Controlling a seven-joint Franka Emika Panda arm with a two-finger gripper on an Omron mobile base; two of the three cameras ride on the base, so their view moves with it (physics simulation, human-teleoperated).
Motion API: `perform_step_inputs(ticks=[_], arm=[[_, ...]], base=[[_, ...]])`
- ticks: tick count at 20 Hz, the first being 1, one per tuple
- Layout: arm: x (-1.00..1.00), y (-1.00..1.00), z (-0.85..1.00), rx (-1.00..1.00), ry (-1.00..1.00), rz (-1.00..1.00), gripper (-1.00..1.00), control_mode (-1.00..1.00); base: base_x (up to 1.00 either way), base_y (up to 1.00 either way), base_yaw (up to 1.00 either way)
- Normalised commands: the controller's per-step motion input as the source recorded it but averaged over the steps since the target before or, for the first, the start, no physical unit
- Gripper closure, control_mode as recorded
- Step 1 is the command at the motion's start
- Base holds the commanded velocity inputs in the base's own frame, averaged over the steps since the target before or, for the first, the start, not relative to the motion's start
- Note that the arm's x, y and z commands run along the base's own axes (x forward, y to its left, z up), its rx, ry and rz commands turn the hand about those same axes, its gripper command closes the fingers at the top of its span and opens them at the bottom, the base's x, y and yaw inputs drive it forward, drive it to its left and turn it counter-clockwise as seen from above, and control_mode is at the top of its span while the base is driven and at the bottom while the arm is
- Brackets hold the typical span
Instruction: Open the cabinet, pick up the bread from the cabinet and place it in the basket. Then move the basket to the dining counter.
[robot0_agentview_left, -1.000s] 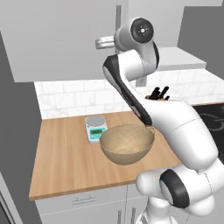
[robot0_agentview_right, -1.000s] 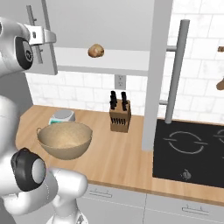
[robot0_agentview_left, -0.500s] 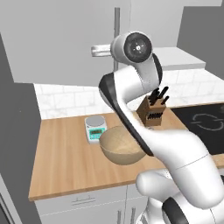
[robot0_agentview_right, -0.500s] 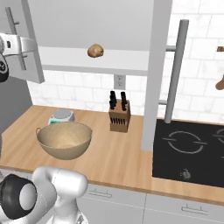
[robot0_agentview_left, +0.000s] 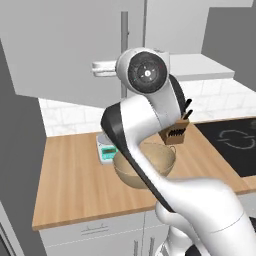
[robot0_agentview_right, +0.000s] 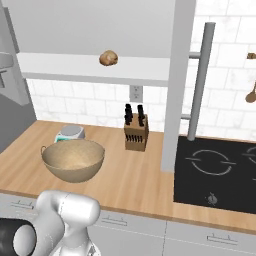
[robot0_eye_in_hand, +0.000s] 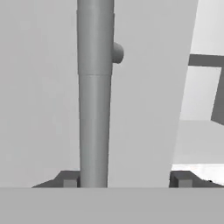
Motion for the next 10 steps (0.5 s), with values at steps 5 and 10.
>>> perform_step_inputs(ticks=[5,10], arm=[[-0.76,0.04,-0.05,0.01,0.00,0.00,-1.00,-1.00],[-0.58,-0.33,0.00,0.01,0.00,0.00,-1.00,-1.00]], base=[[0.00,0.00,0.00],[0.00,0.00,0.00]])
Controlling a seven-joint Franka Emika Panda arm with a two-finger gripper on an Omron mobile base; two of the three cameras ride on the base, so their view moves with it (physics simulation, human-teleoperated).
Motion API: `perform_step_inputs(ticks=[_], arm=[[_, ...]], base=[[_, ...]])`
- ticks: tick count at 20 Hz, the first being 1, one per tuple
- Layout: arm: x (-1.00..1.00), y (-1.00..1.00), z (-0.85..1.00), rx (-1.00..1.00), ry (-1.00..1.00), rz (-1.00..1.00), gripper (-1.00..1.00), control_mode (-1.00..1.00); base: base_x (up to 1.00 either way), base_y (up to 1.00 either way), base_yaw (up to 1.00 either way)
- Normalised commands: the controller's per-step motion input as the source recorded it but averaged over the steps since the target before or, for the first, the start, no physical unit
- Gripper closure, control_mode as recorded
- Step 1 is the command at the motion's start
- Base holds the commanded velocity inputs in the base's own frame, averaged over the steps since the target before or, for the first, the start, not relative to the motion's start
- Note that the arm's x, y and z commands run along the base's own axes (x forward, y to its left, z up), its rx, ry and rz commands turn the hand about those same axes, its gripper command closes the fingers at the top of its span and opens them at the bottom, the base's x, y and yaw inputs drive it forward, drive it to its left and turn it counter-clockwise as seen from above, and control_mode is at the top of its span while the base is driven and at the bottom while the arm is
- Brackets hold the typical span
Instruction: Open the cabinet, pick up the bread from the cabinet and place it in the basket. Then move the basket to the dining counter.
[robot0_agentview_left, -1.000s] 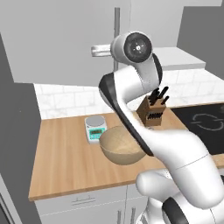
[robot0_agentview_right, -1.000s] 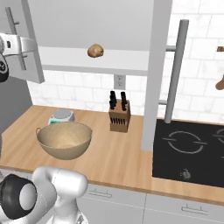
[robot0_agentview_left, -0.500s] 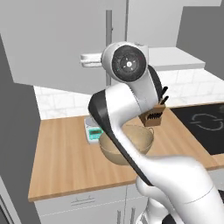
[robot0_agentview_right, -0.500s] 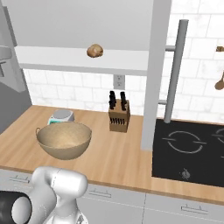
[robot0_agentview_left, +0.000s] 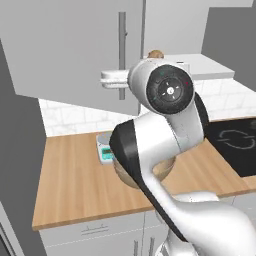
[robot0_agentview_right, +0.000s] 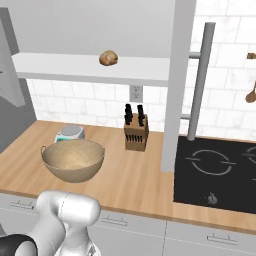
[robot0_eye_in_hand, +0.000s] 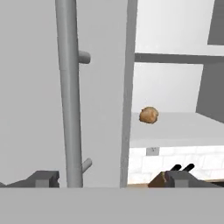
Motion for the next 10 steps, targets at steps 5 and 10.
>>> perform_step_inputs(ticks=[5,10], arm=[[-0.67,-0.48,0.00,0.10,0.00,0.00,-1.00,-1.00],[-0.32,-0.47,0.20,0.27,0.13,0.08,-1.00,-1.00]], base=[[0.00,0.00,0.00],[0.00,0.00,0.00]])
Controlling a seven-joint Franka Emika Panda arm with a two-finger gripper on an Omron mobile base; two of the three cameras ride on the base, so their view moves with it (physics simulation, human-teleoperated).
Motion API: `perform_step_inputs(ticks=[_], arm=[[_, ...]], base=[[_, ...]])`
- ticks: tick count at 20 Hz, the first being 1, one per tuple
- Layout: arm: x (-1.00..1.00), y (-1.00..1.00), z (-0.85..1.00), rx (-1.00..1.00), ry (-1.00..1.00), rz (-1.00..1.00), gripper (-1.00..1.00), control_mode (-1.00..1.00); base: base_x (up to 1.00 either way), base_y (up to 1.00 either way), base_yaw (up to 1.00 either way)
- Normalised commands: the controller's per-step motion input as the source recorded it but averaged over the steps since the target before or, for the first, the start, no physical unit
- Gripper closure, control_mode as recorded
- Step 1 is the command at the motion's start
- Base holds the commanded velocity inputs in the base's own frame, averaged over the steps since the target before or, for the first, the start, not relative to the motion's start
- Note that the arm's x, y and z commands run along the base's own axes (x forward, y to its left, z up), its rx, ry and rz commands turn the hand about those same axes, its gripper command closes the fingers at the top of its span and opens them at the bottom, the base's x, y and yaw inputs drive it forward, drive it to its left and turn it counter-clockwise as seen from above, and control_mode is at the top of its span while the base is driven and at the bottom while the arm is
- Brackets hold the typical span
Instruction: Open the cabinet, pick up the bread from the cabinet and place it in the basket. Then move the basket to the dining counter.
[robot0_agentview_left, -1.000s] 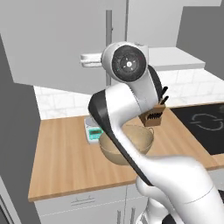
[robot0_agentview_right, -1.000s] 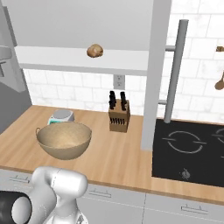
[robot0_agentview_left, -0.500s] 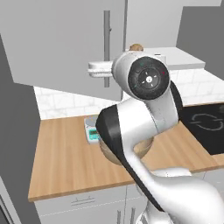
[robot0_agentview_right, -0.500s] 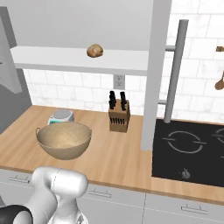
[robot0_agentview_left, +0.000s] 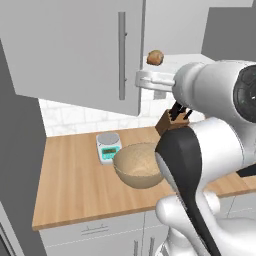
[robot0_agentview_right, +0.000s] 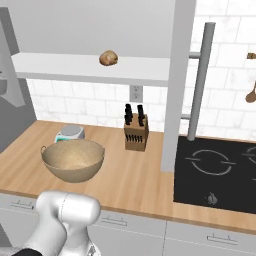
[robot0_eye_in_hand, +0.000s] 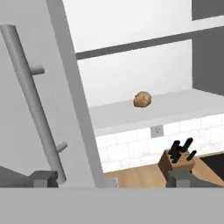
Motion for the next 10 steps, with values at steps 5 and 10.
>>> perform_step_inputs(ticks=[5,10], arm=[[0.01,-0.68,0.28,0.44,0.36,0.11,-1.00,-1.00],[0.30,-0.39,0.02,0.45,0.30,0.10,-1.00,-1.00]], base=[[0.00,0.00,0.00],[0.00,0.00,0.00]])
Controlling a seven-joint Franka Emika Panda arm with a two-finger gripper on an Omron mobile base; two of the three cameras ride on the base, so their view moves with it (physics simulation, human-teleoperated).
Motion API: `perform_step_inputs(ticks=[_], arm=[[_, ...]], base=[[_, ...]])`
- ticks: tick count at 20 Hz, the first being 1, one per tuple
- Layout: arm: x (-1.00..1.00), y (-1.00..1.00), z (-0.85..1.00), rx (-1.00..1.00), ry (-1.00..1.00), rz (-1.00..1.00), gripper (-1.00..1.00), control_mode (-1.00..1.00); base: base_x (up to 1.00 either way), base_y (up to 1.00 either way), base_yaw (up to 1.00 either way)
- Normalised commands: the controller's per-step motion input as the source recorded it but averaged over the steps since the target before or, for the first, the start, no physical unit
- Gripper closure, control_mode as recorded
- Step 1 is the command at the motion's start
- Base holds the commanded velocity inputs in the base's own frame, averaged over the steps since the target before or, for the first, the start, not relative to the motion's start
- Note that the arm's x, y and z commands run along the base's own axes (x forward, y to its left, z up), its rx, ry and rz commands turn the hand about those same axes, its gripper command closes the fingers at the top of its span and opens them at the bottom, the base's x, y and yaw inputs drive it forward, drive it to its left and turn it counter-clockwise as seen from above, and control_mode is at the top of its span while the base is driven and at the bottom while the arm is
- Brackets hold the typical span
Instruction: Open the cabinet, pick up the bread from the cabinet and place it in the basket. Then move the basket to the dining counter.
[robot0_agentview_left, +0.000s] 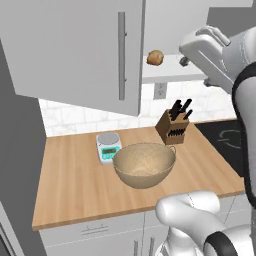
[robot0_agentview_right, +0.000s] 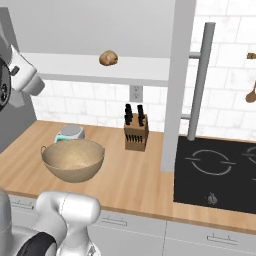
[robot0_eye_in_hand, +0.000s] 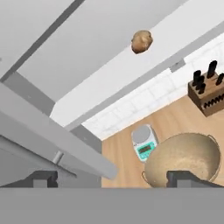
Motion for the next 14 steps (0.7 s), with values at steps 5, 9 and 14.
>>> perform_step_inputs(ticks=[5,9,14], arm=[[0.28,0.08,-0.24,0.48,0.05,0.04,-1.00,-1.00],[0.78,0.52,-0.42,0.46,0.02,0.00,-1.00,-1.00],[0.85,0.01,-0.24,0.38,0.03,0.03,-1.00,-1.00]], base=[[0.00,0.00,0.00],[0.00,0.00,0.00],[0.00,0.00,0.00]])
